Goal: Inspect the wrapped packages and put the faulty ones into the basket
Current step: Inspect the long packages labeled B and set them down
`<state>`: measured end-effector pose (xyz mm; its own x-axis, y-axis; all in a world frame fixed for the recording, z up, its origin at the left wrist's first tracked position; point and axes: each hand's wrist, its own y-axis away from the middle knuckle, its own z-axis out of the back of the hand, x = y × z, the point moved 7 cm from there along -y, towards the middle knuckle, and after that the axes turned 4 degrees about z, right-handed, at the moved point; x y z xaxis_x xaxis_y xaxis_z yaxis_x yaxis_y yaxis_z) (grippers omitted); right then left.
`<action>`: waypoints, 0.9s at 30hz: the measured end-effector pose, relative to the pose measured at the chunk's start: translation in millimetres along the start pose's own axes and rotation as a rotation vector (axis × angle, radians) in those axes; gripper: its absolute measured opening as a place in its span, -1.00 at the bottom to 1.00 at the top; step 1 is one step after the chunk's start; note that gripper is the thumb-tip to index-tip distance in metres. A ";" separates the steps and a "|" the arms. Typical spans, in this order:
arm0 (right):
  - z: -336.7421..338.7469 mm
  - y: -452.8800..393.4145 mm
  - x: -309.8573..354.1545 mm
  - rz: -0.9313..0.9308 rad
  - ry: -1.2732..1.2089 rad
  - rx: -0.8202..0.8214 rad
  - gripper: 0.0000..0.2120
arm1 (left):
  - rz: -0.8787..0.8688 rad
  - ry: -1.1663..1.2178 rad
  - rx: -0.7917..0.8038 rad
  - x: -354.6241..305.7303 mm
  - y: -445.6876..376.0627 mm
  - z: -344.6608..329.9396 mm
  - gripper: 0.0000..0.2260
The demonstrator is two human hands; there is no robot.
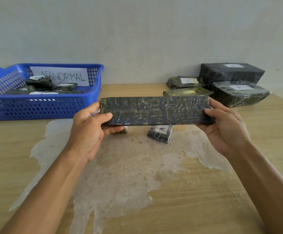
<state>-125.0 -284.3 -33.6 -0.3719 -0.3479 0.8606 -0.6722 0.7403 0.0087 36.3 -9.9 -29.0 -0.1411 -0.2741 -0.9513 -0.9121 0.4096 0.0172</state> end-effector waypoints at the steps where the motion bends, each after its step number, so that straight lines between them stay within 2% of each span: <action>1: -1.1 0.5 0.0 0.007 0.010 0.006 -0.62 | -0.003 0.015 -0.010 -0.3 -0.6 1.3 -0.60; 5: -3.8 2.0 -1.8 0.021 0.016 0.008 -0.61 | -0.021 0.080 0.057 -2.5 1.1 -6.7 -0.53; 8: -5.1 3.6 -0.5 0.035 0.017 0.013 -0.65 | -0.047 0.094 0.094 -1.0 1.2 -11.9 -0.28; 12: -12.9 8.3 0.3 0.036 0.092 0.098 -0.58 | -0.049 0.102 0.049 0.8 -1.3 -6.6 -0.36; 16: -20.9 14.4 -0.8 0.059 0.140 0.119 -0.45 | -0.047 0.085 -0.013 4.2 -2.5 -0.5 -0.28; 21: -17.7 12.7 -2.4 0.031 0.140 0.095 -0.49 | -0.096 -0.039 0.037 -1.8 0.6 -4.2 0.07; 27: -16.6 12.3 -3.3 -0.038 0.142 0.142 -0.63 | -0.157 0.082 0.068 -13.6 6.0 -6.7 -0.09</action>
<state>-121.5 -264.6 -27.8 -0.2573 -0.2826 0.9241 -0.7713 0.6361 -0.0202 30.1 -9.6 -13.9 -0.0325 -0.4077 -0.9125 -0.8975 0.4136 -0.1528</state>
